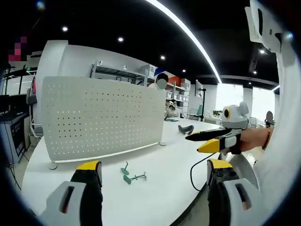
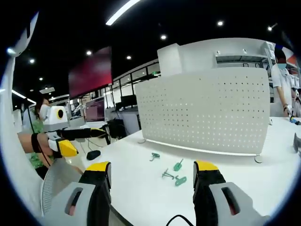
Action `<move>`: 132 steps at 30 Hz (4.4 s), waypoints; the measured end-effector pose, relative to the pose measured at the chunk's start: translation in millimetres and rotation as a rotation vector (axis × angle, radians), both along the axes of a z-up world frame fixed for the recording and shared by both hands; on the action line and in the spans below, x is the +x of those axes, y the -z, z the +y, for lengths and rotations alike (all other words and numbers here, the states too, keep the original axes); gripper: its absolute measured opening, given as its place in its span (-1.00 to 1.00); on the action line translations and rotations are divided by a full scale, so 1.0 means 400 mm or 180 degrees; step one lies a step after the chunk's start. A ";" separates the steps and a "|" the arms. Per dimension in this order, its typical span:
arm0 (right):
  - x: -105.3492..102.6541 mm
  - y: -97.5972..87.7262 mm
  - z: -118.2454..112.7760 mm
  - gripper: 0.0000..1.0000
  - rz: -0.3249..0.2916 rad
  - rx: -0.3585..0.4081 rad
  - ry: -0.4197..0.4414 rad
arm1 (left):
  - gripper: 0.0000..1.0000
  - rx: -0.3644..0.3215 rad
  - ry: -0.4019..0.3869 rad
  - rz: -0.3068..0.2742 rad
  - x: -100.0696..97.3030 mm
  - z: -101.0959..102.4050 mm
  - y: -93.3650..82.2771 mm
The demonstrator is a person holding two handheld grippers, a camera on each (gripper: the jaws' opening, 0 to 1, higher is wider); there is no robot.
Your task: Insert the hook assembly into the mounting plate slot until the hook locks in place.
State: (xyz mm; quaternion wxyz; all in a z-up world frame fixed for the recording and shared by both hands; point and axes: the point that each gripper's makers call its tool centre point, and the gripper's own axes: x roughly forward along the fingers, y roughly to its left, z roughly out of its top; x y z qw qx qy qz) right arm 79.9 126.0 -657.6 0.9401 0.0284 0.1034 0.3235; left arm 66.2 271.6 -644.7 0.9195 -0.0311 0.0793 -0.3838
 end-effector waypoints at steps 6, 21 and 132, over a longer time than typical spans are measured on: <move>-0.003 -0.004 0.004 0.44 -0.0007 -0.0015 -0.0028 | 0.90 0.0004 0.0002 -0.0002 -0.005 0.001 -0.001; 0.001 -0.006 0.005 0.44 -0.0007 -0.0060 -0.0065 | 0.89 0.0059 0.0052 -0.0002 0.006 -0.004 0.001; 0.023 0.043 -0.035 0.28 0.0319 -0.0096 0.0339 | 0.58 0.0588 0.0776 0.0806 0.267 -0.169 0.352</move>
